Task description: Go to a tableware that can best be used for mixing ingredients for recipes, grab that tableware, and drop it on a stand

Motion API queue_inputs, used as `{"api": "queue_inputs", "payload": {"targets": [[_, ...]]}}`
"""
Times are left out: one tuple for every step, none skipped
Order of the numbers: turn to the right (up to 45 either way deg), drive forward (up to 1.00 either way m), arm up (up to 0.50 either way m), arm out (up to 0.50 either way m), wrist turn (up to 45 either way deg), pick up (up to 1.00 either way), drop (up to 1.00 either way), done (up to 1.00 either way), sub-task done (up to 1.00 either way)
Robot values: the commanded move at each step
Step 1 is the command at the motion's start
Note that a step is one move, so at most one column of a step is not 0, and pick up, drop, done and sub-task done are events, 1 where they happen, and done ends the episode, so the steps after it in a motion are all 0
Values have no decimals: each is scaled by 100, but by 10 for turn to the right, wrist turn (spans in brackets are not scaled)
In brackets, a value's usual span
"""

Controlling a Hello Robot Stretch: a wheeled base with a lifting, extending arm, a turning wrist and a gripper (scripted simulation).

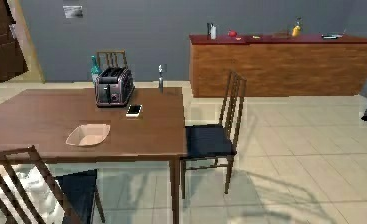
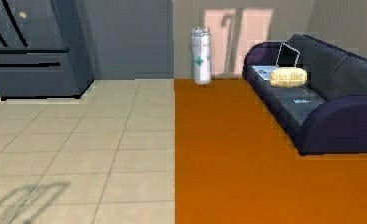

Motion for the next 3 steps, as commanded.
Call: {"api": "queue_inputs", "payload": {"targets": [[0,20,0,0,0,0,0,0,0],[-450,0,0,0,0,0,0,0,0],[-450,0,0,0,0,0,0,0,0]]}}
